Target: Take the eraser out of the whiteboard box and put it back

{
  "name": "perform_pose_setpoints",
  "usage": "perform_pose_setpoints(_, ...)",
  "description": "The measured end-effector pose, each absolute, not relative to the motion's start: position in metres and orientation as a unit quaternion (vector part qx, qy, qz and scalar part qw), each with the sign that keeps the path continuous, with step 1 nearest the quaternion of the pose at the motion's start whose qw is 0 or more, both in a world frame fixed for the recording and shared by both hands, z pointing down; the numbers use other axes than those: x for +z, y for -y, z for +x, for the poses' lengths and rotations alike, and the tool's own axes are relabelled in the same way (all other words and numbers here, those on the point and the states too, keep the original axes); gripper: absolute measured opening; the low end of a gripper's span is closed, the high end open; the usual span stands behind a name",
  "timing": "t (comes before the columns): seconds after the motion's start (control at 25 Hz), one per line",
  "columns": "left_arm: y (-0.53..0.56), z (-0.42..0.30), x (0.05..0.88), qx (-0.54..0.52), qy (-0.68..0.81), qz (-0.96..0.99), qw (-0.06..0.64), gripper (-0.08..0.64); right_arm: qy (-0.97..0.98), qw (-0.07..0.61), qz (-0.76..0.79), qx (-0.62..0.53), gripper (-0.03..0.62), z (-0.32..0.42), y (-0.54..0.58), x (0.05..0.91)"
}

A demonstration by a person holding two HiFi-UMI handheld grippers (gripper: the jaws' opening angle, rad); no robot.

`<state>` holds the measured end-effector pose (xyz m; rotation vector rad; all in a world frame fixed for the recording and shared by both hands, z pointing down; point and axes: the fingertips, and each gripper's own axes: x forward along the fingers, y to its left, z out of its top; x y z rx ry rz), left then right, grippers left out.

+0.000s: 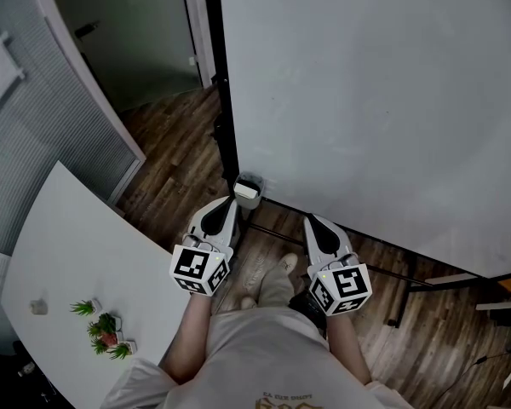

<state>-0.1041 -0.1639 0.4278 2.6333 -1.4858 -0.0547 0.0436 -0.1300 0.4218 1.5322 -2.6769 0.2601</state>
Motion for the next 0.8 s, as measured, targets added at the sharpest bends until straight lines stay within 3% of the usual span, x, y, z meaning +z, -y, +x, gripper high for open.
perform_pose_setpoints(0.24,0.1633,-0.1077,0.4290,-0.040,0.483,0.870,0.089,0.000,0.864,0.028,0.494,0.089,0.011,0.0423,0.1278,0.4247)
perform_pose_setpoints(0.8,0.1641,-0.1056,0.4318,-0.025,0.486,0.871,0.072,0.000,0.862,0.028,0.498,0.090,0.011,0.0483,0.1319,0.4251)
